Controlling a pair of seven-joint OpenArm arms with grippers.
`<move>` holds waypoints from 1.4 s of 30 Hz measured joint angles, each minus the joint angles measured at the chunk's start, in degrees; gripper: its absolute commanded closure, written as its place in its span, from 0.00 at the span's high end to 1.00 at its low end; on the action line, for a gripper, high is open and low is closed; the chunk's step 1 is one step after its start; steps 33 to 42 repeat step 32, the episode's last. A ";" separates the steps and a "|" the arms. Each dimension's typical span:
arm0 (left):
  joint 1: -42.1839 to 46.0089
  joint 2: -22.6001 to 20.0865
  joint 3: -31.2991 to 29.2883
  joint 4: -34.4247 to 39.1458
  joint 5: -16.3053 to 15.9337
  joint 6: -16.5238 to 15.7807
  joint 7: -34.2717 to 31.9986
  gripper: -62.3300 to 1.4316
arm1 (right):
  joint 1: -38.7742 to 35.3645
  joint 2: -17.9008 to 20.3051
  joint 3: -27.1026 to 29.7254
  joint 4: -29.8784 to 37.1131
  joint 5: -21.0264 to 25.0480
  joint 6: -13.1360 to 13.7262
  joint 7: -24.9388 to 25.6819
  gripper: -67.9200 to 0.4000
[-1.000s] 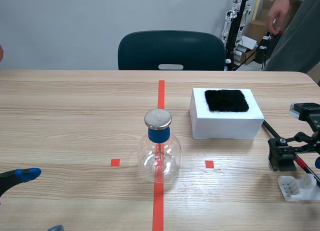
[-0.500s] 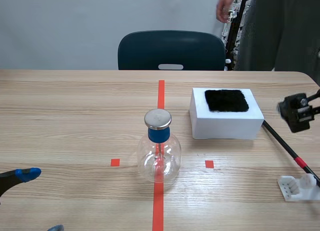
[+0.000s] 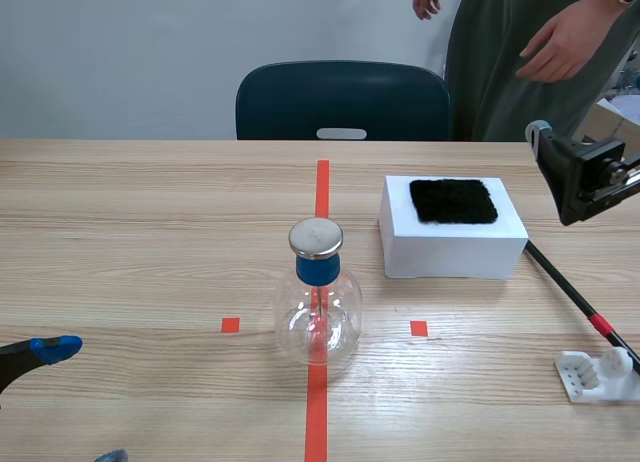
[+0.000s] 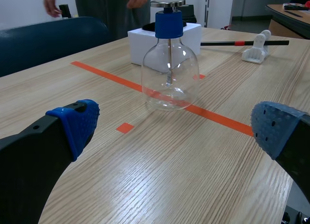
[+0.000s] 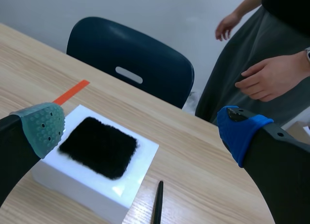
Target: Do the electroscope experiment. put the rod down on the box
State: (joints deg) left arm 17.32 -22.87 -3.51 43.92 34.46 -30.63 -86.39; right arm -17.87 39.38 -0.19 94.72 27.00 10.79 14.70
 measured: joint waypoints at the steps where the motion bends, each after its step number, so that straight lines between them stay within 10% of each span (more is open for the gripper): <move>1: 0.00 0.00 0.00 0.00 0.00 0.00 0.00 1.00 | -0.15 0.00 -0.11 -0.13 0.00 0.02 0.04 0.96; 42: 0.00 0.00 0.00 0.00 0.00 0.00 0.00 1.00 | -0.13 -0.02 -0.31 -0.28 0.00 0.00 -0.59 0.96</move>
